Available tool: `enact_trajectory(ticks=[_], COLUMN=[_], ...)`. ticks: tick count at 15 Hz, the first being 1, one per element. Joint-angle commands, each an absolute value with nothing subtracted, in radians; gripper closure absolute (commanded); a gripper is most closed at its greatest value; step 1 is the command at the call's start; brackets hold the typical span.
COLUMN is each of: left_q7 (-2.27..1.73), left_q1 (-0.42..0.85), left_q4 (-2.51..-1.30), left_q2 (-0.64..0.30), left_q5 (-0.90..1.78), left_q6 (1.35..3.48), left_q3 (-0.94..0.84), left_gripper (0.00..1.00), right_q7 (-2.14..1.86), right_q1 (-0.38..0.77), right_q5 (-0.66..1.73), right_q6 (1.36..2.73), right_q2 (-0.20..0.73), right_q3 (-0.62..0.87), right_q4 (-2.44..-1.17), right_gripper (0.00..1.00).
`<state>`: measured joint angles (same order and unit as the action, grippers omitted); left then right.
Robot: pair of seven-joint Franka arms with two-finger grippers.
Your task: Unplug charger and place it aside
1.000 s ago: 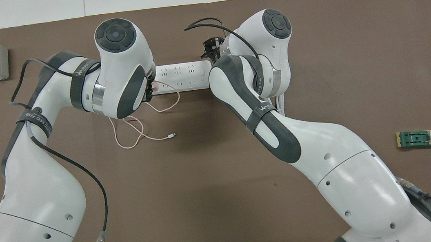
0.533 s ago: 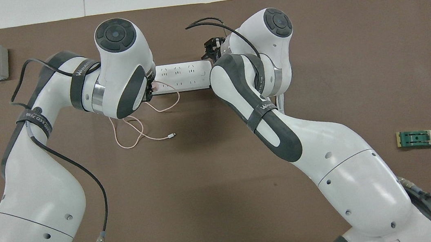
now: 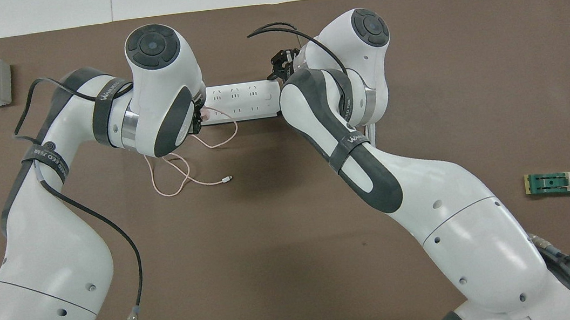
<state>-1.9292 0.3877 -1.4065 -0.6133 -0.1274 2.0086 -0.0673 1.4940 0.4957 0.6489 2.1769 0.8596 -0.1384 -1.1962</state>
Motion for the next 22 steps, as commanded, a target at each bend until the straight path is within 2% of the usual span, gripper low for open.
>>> enact_trajectory(ticks=[1, 8, 15, 18, 22], left_q7=[-1.916, -1.872, -1.845, -1.816, -1.647], left_q1=[0.396, 0.391, 0.388, 0.387, 0.387], left_q4=[-1.434, -1.430, -1.404, -1.353, -1.351], left_q2=[-0.601, -0.588, -0.489, -0.486, -0.473], left_q5=[-0.146, -0.143, -0.107, -0.086, -0.086], left_q6=[2.025, 2.002, 1.853, 1.757, 1.746], left_q3=[-0.055, -0.057, -0.058, -0.060, -0.057], left_gripper=[0.86, 0.88, 0.89, 0.89, 0.86], right_q7=[1.485, 1.485, 1.483, 1.483, 1.483], right_q1=[0.485, 0.485, 0.485, 0.485, 0.483], right_q5=[0.673, 0.673, 0.673, 0.673, 0.675], right_q6=[2.227, 2.224, 2.227, 2.229, 2.229], right_q2=[0.905, 0.905, 0.905, 0.905, 0.905], right_q3=[-0.130, -0.130, -0.130, -0.130, -0.130], right_q4=[-1.144, -1.144, -1.144, -1.144, -1.146], right_gripper=[1.00, 1.00, 1.00, 1.00, 1.00])
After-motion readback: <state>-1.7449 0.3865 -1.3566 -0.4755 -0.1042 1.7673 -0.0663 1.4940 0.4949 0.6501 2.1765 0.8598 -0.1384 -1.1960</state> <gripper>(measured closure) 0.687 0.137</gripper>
